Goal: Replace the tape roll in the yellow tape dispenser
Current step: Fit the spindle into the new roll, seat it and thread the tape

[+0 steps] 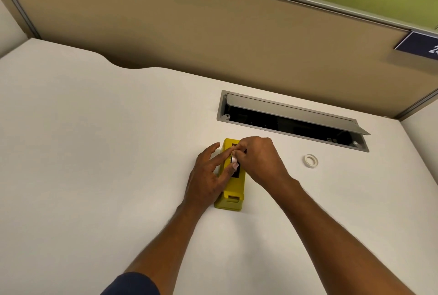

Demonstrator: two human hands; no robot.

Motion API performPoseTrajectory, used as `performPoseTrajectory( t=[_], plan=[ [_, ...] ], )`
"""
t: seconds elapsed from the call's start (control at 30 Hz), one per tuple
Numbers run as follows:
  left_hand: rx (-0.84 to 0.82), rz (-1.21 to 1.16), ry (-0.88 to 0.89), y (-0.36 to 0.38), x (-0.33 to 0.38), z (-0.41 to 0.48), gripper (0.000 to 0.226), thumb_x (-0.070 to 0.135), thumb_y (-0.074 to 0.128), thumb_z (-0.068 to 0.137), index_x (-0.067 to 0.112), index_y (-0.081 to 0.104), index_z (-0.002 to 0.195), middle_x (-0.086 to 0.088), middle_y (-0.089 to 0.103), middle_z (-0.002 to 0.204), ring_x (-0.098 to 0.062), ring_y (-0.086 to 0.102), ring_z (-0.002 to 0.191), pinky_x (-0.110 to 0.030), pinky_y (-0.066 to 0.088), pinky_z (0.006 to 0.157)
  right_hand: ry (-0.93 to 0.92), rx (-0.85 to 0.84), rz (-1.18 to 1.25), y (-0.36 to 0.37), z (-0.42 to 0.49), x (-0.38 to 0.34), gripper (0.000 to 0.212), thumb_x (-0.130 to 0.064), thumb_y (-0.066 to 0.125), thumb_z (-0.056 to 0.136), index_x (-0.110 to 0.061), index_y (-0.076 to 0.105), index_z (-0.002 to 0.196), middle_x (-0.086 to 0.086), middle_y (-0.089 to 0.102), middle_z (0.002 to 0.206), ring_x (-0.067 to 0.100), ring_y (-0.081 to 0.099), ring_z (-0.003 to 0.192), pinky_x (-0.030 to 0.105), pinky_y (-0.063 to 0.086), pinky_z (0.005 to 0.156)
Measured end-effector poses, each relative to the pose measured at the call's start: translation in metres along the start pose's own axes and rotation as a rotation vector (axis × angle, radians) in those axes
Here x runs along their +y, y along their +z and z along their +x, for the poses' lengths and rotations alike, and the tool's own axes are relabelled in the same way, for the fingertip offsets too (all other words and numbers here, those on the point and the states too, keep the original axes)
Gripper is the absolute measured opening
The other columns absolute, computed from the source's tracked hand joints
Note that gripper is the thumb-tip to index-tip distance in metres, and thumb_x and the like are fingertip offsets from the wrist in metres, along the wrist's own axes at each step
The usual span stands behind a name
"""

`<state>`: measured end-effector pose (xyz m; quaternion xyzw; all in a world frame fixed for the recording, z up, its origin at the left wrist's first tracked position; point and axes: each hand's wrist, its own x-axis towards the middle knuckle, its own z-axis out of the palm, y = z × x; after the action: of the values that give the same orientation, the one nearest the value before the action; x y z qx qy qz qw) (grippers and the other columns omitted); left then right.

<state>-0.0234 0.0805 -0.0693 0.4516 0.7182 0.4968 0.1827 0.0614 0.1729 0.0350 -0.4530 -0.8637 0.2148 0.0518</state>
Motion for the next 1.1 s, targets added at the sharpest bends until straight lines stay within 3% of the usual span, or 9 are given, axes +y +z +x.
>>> performPoseTrajectory(
  t=[0.2,0.4,0.57,0.8,0.97,1.1],
  plan=[
    [-0.016,0.019,0.005,-0.001,0.0,-0.001,0.04,0.073,0.037,0.081,0.07,0.031,0.12,0.008,0.037,0.149,-0.008,0.033,0.132,-0.026,0.029,0.099,0.009,-0.021,0.008,-0.001,0.003,0.002,0.018,-0.025,0.063,0.089,-0.011,0.072,0.096,0.007,0.072,0.091,0.018,0.064,0.077,0.026,0.051,0.068],
    [-0.03,0.026,-0.018,-0.003,0.003,0.0,0.057,0.065,0.046,0.082,0.047,0.04,0.135,0.005,0.036,0.15,-0.015,0.034,0.134,-0.029,0.032,0.101,0.0,-0.06,0.061,-0.007,0.005,0.002,0.018,-0.022,0.068,0.084,-0.013,0.072,0.1,0.007,0.071,0.1,0.019,0.063,0.084,0.03,0.054,0.073],
    [-0.041,0.028,-0.018,-0.003,0.003,0.0,0.057,0.064,0.048,0.081,0.051,0.032,0.134,0.005,0.036,0.15,-0.015,0.034,0.135,-0.027,0.03,0.101,0.027,-0.132,0.079,-0.011,0.009,-0.001,0.022,-0.018,0.069,0.083,-0.011,0.071,0.104,0.009,0.069,0.102,0.02,0.062,0.083,0.027,0.052,0.067],
    [-0.04,0.042,-0.01,-0.003,0.001,0.001,0.053,0.067,0.046,0.081,0.061,0.025,0.129,0.006,0.036,0.15,-0.013,0.034,0.134,-0.026,0.029,0.1,0.071,-0.217,0.063,-0.011,0.013,-0.006,0.024,-0.011,0.07,0.076,-0.008,0.07,0.1,0.01,0.066,0.09,0.018,0.057,0.067,0.027,0.049,0.055],
    [-0.033,0.035,-0.006,-0.003,0.001,0.0,0.055,0.067,0.047,0.081,0.059,0.026,0.131,0.007,0.037,0.149,-0.012,0.035,0.134,-0.025,0.031,0.099,0.079,-0.226,0.116,-0.012,0.014,-0.003,0.025,-0.013,0.068,0.078,-0.012,0.07,0.103,0.007,0.067,0.097,0.02,0.062,0.078,0.027,0.051,0.058],
    [-0.035,0.03,-0.02,-0.003,0.003,0.0,0.055,0.07,0.042,0.079,0.058,0.026,0.13,0.007,0.036,0.15,-0.012,0.034,0.134,-0.026,0.03,0.1,0.081,-0.249,0.141,-0.015,0.015,-0.001,0.016,-0.015,0.068,0.08,-0.013,0.071,0.095,0.007,0.068,0.092,0.02,0.062,0.074,0.03,0.054,0.059]
  ],
)
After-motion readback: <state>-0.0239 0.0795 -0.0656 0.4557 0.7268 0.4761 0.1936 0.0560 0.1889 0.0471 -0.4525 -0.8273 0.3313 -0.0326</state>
